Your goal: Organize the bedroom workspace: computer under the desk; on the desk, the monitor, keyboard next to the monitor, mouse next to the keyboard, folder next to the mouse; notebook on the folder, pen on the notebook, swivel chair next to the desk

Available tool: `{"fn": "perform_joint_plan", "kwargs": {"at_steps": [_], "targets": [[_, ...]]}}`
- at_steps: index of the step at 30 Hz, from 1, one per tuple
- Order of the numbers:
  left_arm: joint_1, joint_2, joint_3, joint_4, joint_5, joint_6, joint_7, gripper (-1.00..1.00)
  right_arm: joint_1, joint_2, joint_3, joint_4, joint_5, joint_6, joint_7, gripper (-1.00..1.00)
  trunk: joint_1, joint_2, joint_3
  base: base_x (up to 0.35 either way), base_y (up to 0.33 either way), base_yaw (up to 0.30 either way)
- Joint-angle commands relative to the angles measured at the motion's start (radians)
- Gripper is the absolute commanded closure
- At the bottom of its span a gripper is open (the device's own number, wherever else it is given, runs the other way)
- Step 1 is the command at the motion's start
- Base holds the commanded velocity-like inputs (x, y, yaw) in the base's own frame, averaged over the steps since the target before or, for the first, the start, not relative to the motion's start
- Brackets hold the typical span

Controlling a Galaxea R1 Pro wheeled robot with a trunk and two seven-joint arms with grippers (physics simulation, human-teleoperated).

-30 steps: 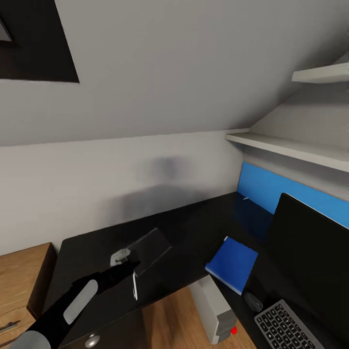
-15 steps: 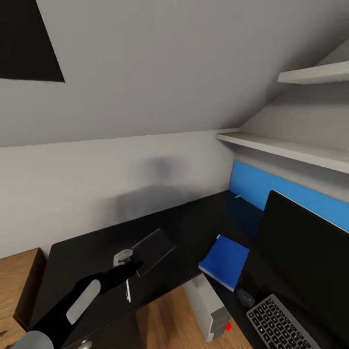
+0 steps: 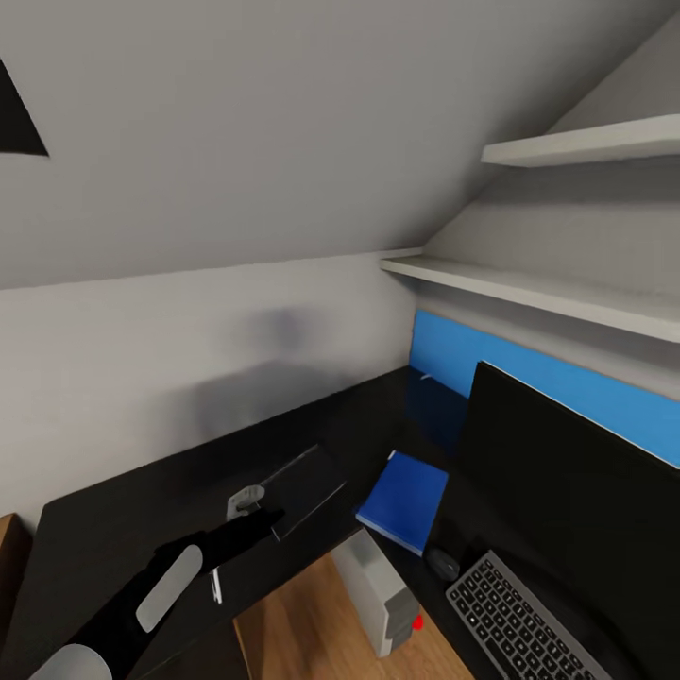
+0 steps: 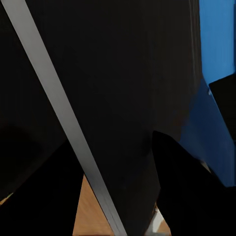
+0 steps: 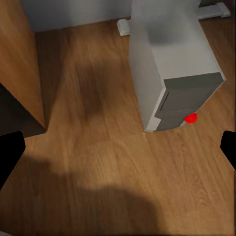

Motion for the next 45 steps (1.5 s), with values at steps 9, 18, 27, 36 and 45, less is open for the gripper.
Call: {"fn": "perform_joint_plan", "kwargs": {"at_steps": [9,18,27,36,45], "targets": [[-0.001,-0.003,-0.010,-0.001,0.008,0.004,0.002,1.00,-0.001,-0.001,0.009,0.000,-0.001,-0.001,-0.008,-1.00,0.001,-0.002,-0.002,0.000,0.000,-0.257],[-0.001,-0.006,-0.010,-0.001,0.008,0.004,0.002,1.00,-0.001,-0.001,0.009,0.000,-0.001,-0.001,-0.008,-1.00,0.001,-0.002,-0.002,0.000,0.000,-0.136],[-0.001,-0.006,-0.011,-0.001,0.008,0.005,0.002,1.00,-0.001,-0.001,0.009,0.000,-0.001,-0.002,-0.008,-1.00,0.001,-0.002,-0.002,0.000,0.000,-0.112],[-0.001,-0.006,-0.014,-0.001,0.008,0.005,0.002,1.00,-0.001,-0.001,0.009,0.000,-0.001,-0.002,-0.008,-1.00,0.001,-0.002,-0.002,0.000,0.000,-0.247],[-0.001,-0.011,-0.013,-0.001,0.010,0.004,0.002,1.00,-0.001,-0.001,0.009,0.000,-0.001,-0.001,-0.008,-1.00,0.001,-0.002,-0.002,0.107,-0.065,-0.144]]}}
